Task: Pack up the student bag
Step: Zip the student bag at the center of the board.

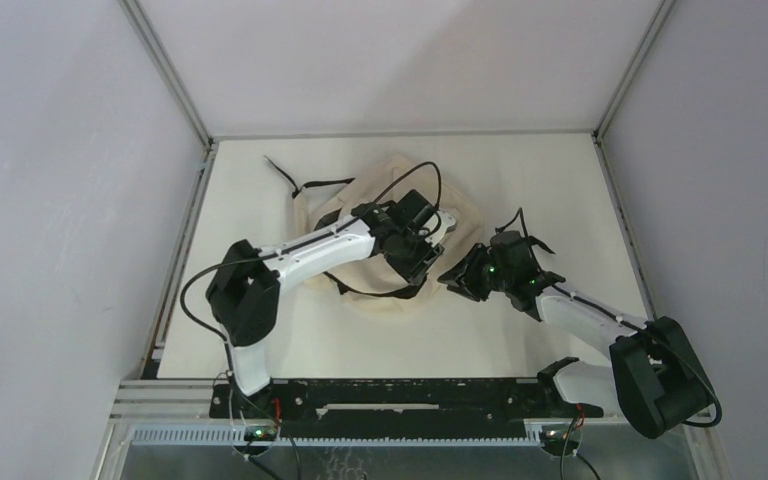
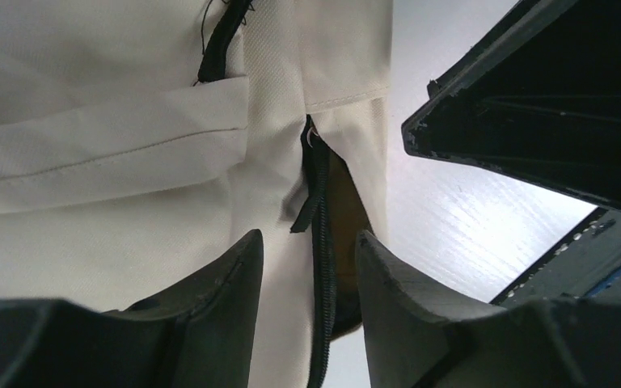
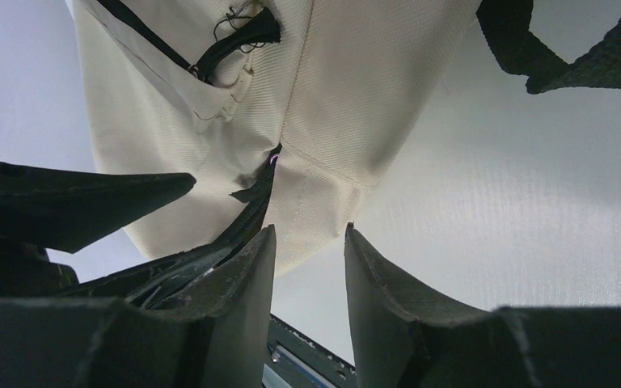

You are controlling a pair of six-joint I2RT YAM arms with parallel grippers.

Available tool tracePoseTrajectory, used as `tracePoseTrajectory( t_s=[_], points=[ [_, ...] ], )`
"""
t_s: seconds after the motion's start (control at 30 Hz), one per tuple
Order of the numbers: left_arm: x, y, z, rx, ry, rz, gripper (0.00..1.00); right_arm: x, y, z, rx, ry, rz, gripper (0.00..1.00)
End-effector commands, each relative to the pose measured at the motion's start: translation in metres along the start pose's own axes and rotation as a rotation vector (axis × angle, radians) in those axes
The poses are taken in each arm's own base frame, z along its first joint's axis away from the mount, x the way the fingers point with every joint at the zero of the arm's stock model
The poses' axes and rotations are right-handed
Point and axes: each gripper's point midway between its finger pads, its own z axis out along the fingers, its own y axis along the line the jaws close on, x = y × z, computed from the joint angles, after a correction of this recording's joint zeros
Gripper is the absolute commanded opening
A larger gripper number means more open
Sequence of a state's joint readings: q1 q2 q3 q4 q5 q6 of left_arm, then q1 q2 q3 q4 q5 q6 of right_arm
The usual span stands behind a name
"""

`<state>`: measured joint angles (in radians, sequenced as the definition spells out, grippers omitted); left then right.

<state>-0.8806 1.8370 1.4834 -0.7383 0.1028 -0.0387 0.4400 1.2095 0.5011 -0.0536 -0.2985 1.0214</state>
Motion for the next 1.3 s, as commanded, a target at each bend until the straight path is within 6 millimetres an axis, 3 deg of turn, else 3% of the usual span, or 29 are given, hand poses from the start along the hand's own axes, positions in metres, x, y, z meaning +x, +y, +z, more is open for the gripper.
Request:
tracePoseTrajectory(
  t_s=[0.0,0.2,0.73,1.1,1.17,1.27],
  points=[
    [-0.015,0.002,-0.001,0.000,-0.013,0.091,0.50,-0.003,0.011,0.000,-0.044,-0.005,0.003,0.45],
    [-0.022,-0.004,0.004,0.029,-0.025,0.084,0.46,-0.004,0.016,0.001,-0.071,-0.005,-0.007,0.45],
    [-0.011,-0.010,0.019,0.050,0.041,0.087,0.45,-0.002,0.015,0.005,-0.074,0.014,-0.006,0.45],
    [-0.011,0.003,0.025,-0.023,0.055,0.076,0.15,-0.003,0.017,0.004,-0.082,0.011,-0.011,0.45],
    [-0.013,0.004,0.021,-0.036,0.053,0.072,0.03,-0.003,0.018,0.004,-0.087,0.011,-0.012,0.45],
    [-0.016,0.010,0.011,-0.079,0.039,0.060,0.00,-0.003,0.020,0.005,-0.097,0.014,-0.020,0.45]
  ],
)
